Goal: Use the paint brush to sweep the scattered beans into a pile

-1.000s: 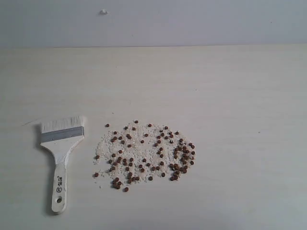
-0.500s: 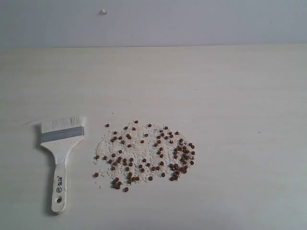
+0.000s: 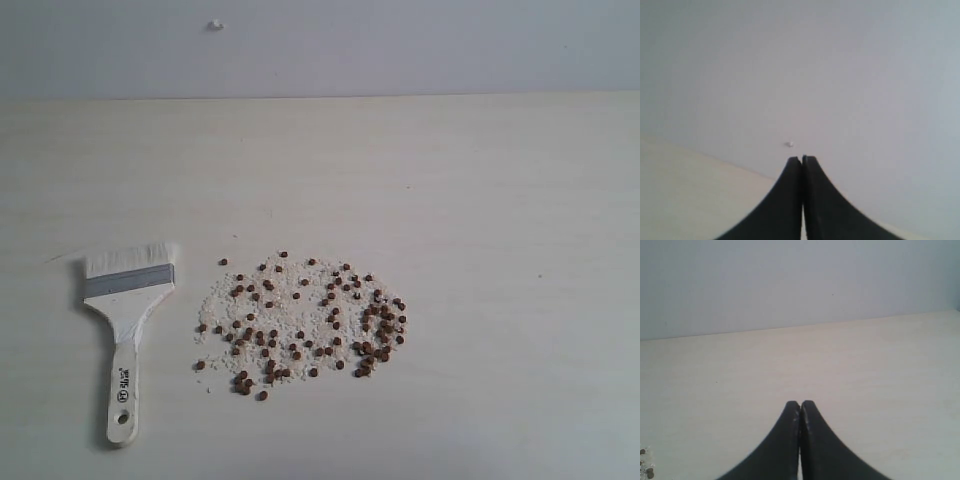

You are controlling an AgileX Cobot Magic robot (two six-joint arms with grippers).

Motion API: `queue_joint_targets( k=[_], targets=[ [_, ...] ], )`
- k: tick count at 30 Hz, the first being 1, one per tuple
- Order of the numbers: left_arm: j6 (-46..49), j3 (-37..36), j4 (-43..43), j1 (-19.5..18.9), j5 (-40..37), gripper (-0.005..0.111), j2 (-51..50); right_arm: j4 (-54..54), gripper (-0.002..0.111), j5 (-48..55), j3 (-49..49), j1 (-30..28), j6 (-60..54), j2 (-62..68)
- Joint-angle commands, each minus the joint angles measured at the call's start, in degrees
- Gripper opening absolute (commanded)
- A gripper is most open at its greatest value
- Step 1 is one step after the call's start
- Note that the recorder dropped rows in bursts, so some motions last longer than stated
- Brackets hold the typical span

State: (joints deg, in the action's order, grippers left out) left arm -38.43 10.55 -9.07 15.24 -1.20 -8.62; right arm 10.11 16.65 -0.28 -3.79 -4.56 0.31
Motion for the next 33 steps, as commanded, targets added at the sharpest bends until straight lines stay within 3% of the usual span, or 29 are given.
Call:
queue_joint_targets(
  k=[1, 13, 17, 22, 26, 28, 30, 31, 33],
  targets=[
    [6.81, 6.88, -0.83, 0.0, -7.11, 0.0, -10.26, 0.07, 0.0, -0.35, 0.28, -0.28, -0.15, -0.31],
    [16.24, 27.29, 1.93, 1.69, -40.52, 0.0, -47.12, 0.07, 0.0, -0.35, 0.28, -0.28, -0.15, -0.31],
    [15.4, 29.37, 3.08, 9.27, -45.32, 0.0, -55.54, 0.07, 0.0, -0.35, 0.28, -0.28, -0.15, -0.31],
    [5.01, 30.3, 1.68, 20.0, -44.08, 0.0, -63.85, 0.07, 0.0, -0.35, 0.28, -0.28, -0.15, -0.31],
    [-0.38, 32.88, -0.85, 24.12, -44.09, 0.0, -71.5, 0.07, 0.0, -0.35, 0.28, -0.28, -0.15, -0.31],
    [0.64, 35.03, -0.85, 25.86, -42.7, 0.008, -76.36, 0.07, 0.0, -0.35, 0.28, -0.28, -0.15, -0.31],
    [-0.11, 36.15, -1.11, 26.38, -41.79, 0.027, -80.35, 0.07, 0.0, -0.35, 0.28, -0.28, -0.15, -0.31],
    [-3.06, 36.44, -1.6, 26.38, -41.65, 0.038, -82.6, 0.07, 0.0, -0.35, 0.28, -0.28, -0.15, -0.31],
    [-8.94, 36.58, -2.92, 26.38, -40.42, 0.047, -85.24, 0.07, 0.0, -0.35, 0.28, -0.28, -0.15, -0.31]
  ],
)
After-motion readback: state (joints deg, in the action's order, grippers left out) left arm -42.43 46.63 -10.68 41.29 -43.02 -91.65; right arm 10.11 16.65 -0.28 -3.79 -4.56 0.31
